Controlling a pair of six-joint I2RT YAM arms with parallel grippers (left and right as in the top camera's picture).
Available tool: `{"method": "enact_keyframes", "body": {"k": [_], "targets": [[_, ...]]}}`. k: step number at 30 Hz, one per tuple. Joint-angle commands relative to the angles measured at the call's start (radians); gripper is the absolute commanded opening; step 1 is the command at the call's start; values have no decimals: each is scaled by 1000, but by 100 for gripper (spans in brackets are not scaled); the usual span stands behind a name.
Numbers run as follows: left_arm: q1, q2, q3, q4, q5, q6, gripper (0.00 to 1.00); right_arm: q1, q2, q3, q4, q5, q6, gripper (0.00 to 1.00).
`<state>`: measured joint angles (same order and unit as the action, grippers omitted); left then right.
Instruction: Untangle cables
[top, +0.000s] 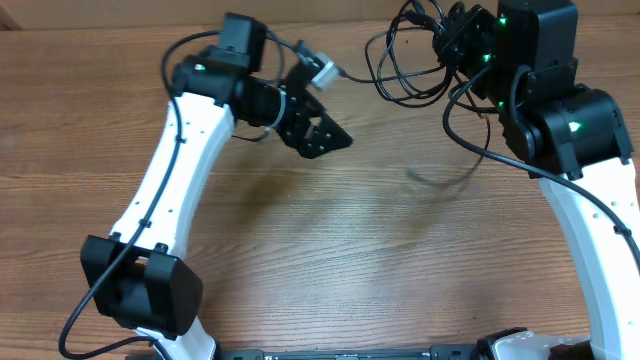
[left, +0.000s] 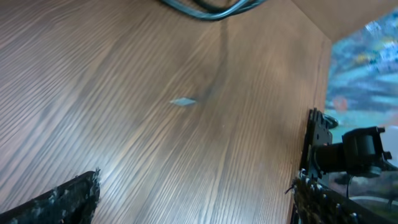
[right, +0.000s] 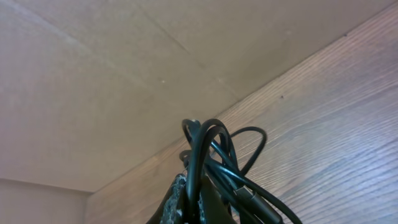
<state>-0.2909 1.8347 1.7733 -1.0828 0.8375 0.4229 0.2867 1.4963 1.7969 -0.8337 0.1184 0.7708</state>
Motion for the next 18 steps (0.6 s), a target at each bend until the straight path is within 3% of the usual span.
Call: {"method": "enact_keyframes", "body": {"k": [1, 6, 9, 18], "targets": [[-55, -4, -4, 38, -39, 26, 100, -13, -7, 22, -11, -9, 12, 4], [-135, -4, -4, 120, -251, 76, 99, -13, -7, 22, -32, -17, -74, 4], [-171, -4, -4, 176, -300, 168, 99, -13, -7, 22, -51, -28, -101, 4], [-222, -4, -4, 377, -460, 285, 99, -13, -7, 22, -63, -134, -172, 4]]}}
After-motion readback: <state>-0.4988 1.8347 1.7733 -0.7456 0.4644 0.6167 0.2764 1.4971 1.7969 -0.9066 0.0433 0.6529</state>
